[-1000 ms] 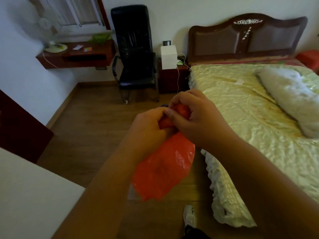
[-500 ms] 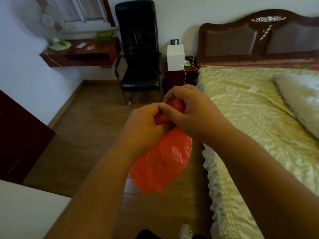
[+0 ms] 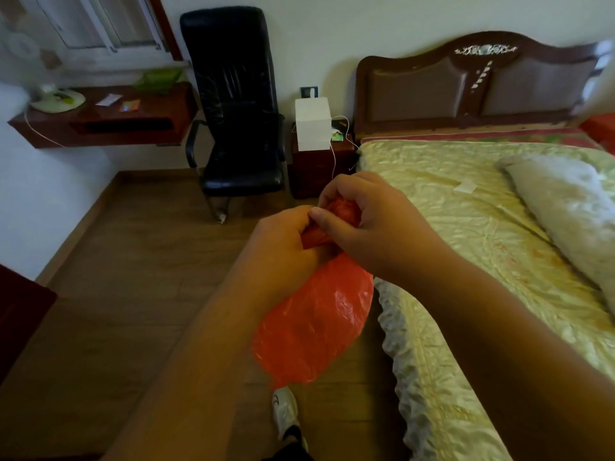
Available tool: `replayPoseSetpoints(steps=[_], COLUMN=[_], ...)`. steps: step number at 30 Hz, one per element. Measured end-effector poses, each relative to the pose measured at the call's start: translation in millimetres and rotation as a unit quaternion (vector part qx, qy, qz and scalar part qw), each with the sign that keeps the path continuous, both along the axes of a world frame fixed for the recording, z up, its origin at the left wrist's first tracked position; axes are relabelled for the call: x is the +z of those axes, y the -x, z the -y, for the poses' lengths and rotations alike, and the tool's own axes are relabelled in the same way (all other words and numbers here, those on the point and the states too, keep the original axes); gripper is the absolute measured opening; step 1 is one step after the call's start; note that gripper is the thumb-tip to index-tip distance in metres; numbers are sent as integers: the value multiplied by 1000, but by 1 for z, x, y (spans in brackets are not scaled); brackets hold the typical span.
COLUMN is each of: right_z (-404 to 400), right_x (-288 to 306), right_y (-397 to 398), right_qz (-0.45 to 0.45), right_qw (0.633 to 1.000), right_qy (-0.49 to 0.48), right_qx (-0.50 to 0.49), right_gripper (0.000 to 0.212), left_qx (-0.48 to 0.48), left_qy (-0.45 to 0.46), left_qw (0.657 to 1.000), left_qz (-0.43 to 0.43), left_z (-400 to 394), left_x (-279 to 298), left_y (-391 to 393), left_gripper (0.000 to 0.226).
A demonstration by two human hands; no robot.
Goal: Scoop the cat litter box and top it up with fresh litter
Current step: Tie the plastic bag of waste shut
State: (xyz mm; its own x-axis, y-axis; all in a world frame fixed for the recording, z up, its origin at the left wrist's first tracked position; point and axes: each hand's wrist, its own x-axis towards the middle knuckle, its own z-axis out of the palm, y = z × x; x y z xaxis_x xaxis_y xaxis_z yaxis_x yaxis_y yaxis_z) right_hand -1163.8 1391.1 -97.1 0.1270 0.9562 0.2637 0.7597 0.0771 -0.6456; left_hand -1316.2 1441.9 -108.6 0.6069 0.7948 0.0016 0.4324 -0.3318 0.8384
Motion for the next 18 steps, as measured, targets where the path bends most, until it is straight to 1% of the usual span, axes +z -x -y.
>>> replayPoseSetpoints(steps=[8,13,18], right_z=[-109,-171,-213], right_x=[4,-4,-8], right_y=[-4,2,-4], right_qz=[17,11,8], right_qw=[998,996,994], right_qy=[7,-2,5], right_qx=[-58,-92,-107], right_gripper=[9,7,11], left_qx=[-55,-85,-105], left_qy=[-2,-7,0], left_qw=[998,996,994], left_qz=[16,-4,-15], left_z=[-127,-198,-249], left_x=[1,-1,-4], left_y=[-11,-13,-21], left_gripper=[24,24,25])
